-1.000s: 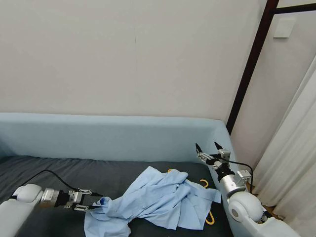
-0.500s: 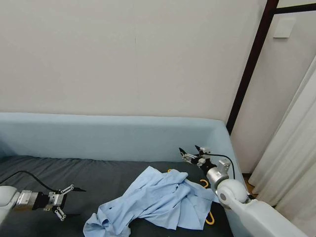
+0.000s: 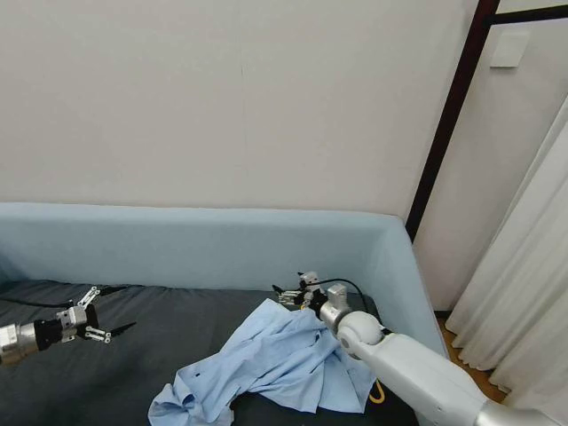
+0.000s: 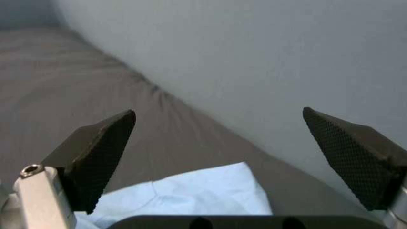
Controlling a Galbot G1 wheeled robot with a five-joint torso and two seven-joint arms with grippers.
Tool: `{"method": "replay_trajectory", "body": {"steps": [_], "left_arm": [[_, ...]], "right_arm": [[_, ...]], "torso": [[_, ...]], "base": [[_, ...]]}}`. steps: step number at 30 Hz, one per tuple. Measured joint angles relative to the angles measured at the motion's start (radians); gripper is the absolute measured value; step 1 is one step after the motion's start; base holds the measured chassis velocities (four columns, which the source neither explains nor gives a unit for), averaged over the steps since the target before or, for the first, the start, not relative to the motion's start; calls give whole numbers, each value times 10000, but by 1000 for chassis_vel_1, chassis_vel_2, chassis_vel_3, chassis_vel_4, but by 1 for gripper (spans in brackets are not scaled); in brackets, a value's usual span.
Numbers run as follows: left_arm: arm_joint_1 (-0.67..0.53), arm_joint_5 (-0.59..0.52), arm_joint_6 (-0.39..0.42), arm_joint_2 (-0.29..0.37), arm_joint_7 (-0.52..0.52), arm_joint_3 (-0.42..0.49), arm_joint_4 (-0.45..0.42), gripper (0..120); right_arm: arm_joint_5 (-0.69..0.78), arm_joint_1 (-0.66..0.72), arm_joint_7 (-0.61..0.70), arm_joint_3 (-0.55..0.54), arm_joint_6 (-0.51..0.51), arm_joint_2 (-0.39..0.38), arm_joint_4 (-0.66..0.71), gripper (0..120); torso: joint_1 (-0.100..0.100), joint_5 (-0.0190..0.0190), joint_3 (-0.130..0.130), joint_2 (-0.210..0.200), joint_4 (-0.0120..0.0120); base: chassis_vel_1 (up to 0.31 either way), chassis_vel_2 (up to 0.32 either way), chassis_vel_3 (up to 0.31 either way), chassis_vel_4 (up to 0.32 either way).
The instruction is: Pick up the clothes from the sofa and hang them on the clothes hanger.
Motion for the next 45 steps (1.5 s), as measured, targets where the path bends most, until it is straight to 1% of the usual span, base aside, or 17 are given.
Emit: {"method": "replay_trajectory", "body": {"steps": [2,5,6,8,10,11,12,15,17,18,19,23,26,33,36,42,45], "left_arm": [[221,29,-37,-162,-65,-239,-246,100],[960,226,-38,-847,-424,-1153,-1367,100],[960,226,-38,-847,-424,-1153,-1367,100],[1364,278,119,-1267,-890,-1661,-2021,100],[1790,289,401,-1692,-1927,-2095,-2622,100],[2099,195,661,-1962,-2797,-2286,-2972,100],[2099,195,661,-1962,-2797,-2286,-2972,100],[2708,-470,1363,-2385,-4541,-2409,-3586,100],[2985,-868,1716,-2503,-5243,-2340,-3905,100],[2985,-868,1716,-2503,-5243,-2340,-3905,100],[3191,-1117,1959,-2578,-5663,-2277,-4183,100],[3402,-1227,2124,-2656,-5929,-2264,-4611,100],[3491,-1183,2134,-2652,-6019,-2234,-4709,100],[3599,-1046,2086,-2527,-6153,-2225,-4838,100],[3631,-996,2073,-2462,-6278,-2189,-4879,100],[3591,-848,2052,-2336,-6584,-2098,-4855,100],[3618,-678,1913,-2357,-6732,-2007,-4771,100]], "right_arm": [[-96,114,-77,-161,-105,134,-282,100],[-634,331,-850,-553,-299,647,-1395,100],[-634,331,-850,-553,-299,647,-1395,100],[-1062,344,-1433,-690,-318,828,-1929,100],[-1390,294,-1727,-857,-344,965,-2232,100],[-1476,233,-1782,-938,-351,1041,-2321,100],[-1476,233,-1782,-938,-351,1041,-2321,100],[-1582,86,-1811,-1079,-313,1388,-2611,100],[-1599,37,-1817,-1086,-217,1591,-2743,100],[-1599,37,-1817,-1086,-217,1591,-2743,100],[-1628,11,-1838,-1086,-160,1759,-2847,100],[-1887,-87,-1585,-1043,-290,2084,-2981,100],[-1994,-172,-896,-1032,-841,2262,-2906,100],[-2530,-314,-107,-1020,-2150,2130,-2663,100],[-2598,-391,-39,-947,-2406,2060,-2622,100],[-2665,-526,-309,-888,-2228,1900,-2484,100],[-2763,-596,-332,-871,-2034,1912,-2482,88]], "torso": [[-1,2,-1,1,-2],[0,4,0,0,-14],[0,4,0,0,-14],[-1,6,-1,1,-15],[-1,6,-1,0,-14],[-2,7,-2,1,-14],[-2,7,-2,1,-14],[-2,6,-1,1,-8],[-2,6,-1,1,-7],[-2,6,-1,1,-7],[-3,5,-1,1,-5],[-2,5,-2,1,-11],[-2,6,-1,1,-10],[-2,4,-2,1,-11],[-2,5,-1,1,-11],[-2,5,-2,1,-10],[-2,5,-1,1,-9]], "base": [[0,0,0,0],[0,0,0,0],[0,0,0,0],[0,0,0,0],[0,0,0,0],[0,0,0,0],[0,0,0,0],[0,0,0,0],[0,0,0,0],[0,0,0,0],[0,0,0,0],[0,0,0,0],[0,0,0,0],[0,0,0,0],[0,0,0,0],[0,0,0,0],[0,0,0,0]]}}
